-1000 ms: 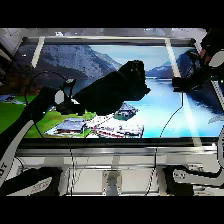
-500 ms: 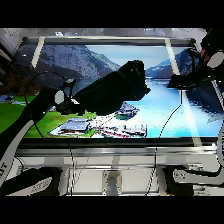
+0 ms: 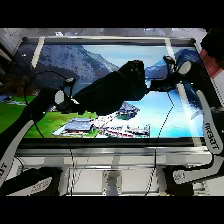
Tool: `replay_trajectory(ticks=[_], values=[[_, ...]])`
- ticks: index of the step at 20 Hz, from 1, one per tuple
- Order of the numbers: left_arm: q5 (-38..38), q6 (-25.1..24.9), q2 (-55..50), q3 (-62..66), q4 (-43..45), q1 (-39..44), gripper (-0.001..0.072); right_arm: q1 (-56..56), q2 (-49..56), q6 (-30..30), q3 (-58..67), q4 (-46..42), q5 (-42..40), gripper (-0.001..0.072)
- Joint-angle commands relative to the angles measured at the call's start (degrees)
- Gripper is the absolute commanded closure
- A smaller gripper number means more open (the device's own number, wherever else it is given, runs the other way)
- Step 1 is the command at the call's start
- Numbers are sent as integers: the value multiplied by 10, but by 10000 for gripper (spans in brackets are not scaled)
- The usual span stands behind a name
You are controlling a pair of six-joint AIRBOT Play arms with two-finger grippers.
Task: Fold the clothes and pants, and hang the long-sleeved shirts on hangers.
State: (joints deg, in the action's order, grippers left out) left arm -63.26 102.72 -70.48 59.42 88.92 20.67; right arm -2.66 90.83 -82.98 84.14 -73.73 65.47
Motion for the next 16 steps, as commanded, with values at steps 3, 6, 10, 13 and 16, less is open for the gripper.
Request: replay_trajectory(ticks=[3, 6, 10, 13, 16], values=[[41, 0, -1, 0, 4, 0, 130, -60, 47, -57, -2, -3, -109, 210], [44, 0, -4, 0, 5, 0, 130, -61, 58, -80, -2, -4, -130, 245], [44, -3, -16, 0, 7, 0, 129, -61, 70, -80, -2, -4, -148, 282], [57, -3, -29, 0, 16, 0, 130, -59, 72, -88, -2, -11, -166, 286], [83, -3, -31, 0, 15, 1, 130, -59, 78, -93, -2, -15, -186, 288]])
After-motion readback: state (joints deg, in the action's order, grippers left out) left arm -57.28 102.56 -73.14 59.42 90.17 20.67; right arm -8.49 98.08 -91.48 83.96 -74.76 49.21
